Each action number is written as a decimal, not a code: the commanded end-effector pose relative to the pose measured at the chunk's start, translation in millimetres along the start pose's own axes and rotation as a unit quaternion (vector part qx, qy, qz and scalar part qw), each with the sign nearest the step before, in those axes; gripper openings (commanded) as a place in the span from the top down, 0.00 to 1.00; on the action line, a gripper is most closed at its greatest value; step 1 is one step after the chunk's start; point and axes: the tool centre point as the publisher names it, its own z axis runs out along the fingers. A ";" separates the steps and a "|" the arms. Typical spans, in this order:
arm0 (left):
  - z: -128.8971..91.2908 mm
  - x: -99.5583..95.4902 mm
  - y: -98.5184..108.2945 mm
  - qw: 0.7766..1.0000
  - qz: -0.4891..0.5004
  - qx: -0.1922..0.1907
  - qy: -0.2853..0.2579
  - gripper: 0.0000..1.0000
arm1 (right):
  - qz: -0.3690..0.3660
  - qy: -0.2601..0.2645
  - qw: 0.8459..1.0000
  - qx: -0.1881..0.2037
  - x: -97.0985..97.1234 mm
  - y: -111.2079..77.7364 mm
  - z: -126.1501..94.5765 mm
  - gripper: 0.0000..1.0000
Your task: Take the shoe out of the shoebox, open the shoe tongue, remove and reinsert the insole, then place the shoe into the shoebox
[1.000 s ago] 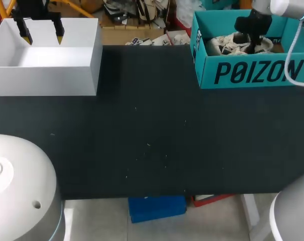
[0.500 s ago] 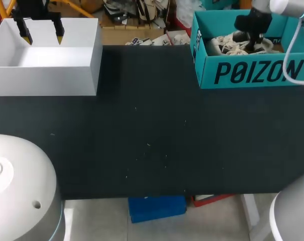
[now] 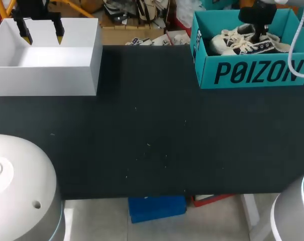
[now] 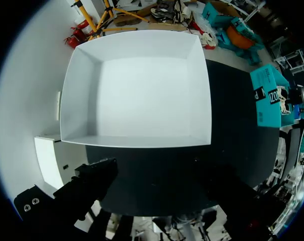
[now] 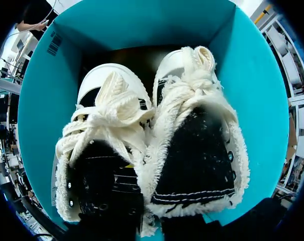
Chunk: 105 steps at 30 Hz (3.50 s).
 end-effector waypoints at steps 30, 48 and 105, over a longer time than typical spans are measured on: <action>-0.7 0.4 0.4 1.000 -0.001 -0.001 -0.001 0.00 | 0.004 -0.020 1.000 0.005 8.8 7.9 -19.4 1.00; -0.7 0.4 0.4 1.000 -0.001 -0.001 -0.001 0.00 | -0.005 -0.015 1.000 -0.004 -1.6 14.2 10.8 1.00; -0.7 0.4 0.4 1.000 -0.001 -0.001 -0.001 0.00 | 0.003 -0.058 0.998 0.027 16.4 -7.1 -40.2 0.00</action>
